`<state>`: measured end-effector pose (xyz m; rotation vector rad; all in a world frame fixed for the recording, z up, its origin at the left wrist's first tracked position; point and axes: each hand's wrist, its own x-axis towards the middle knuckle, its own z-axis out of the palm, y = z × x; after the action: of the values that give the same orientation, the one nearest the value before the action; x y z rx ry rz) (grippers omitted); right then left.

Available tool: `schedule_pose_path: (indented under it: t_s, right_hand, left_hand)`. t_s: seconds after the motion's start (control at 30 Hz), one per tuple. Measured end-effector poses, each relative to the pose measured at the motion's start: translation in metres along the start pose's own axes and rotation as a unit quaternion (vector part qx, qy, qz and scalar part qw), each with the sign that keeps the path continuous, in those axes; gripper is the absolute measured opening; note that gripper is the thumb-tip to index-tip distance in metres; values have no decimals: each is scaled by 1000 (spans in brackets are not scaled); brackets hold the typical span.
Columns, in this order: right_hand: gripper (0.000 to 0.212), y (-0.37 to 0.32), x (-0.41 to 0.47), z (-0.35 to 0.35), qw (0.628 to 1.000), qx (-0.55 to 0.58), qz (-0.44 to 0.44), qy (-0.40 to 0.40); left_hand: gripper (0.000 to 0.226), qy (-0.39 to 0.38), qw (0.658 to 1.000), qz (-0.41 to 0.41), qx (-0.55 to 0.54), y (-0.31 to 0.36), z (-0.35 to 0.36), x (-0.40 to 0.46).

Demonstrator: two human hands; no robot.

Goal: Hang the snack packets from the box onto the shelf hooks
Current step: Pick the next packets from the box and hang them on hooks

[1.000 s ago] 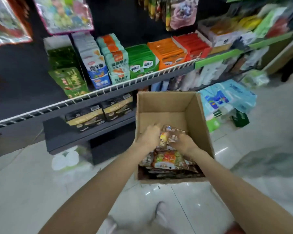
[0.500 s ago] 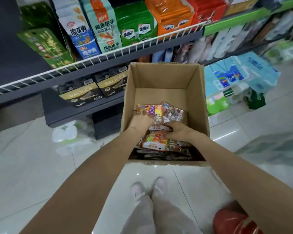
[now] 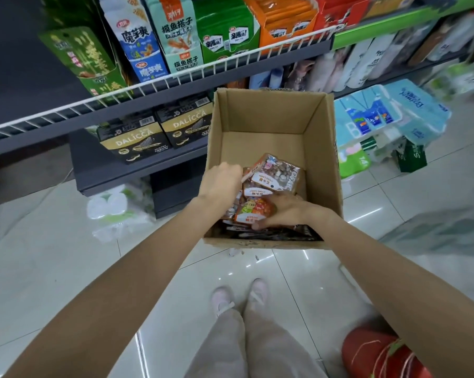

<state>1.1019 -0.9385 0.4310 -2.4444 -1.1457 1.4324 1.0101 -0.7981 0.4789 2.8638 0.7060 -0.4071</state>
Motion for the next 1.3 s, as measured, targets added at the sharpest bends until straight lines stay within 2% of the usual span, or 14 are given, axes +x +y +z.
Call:
schedule_pose_path:
  t_s: [0.07,0.17,0.23,0.27,0.4,0.5,0.6,0.7,0.83,0.93,1.07,1.13,1.3]
  right_hand:
    - [87,-5,-5,2,999,-11,-28,11]
    - [44,-11,-11,-5,996,-18,-66,53]
    - [22,-13,-15,-13,991,-80,-67,88]
    - [18,-14,-17,-18,986,-103,-61,113]
    - [21,-24,-30,-48,955,-55,-49,289]
    - [14,-35,-42,-76,923,76,-53,374]
    - [28,-61,-58,-103,902,161,-118,383]
    - [9,-102,-71,-128,889,152,-177,395]
    - [18,-172,-83,-150,892,164,-227,354]
    - [13,-229,-85,-160,882,65,-265,383]
    - [18,-312,-72,-164,829,-72,-264,488]
    - [17,-351,-62,-162,809,-88,-265,517]
    - [18,-444,-36,-152,800,-90,-316,501]
  left_hand:
    - [17,23,998,-18,-47,-6,-4,-6]
    - [19,56,993,-33,-102,-15,-10,-7]
    - [22,69,988,-35,-136,-22,-14,-5]
    - [23,75,985,-37,-150,-24,-16,-5]
    - [24,122,968,-47,-213,-29,-33,-10]
    - [25,163,950,-55,-260,-32,-59,-15]
    - [25,215,923,-76,-309,-40,-92,-19]
    - [22,272,906,-89,-312,-54,-125,-27]
    - [21,366,873,-90,-311,-92,-173,-47]
    - [21,427,852,-98,-285,-137,-206,-64]
    - [20,452,848,-108,-256,-217,-235,-85]
    - [19,448,853,-101,-248,-262,-244,-96]
    - [21,409,879,-108,-222,-369,-261,-125]
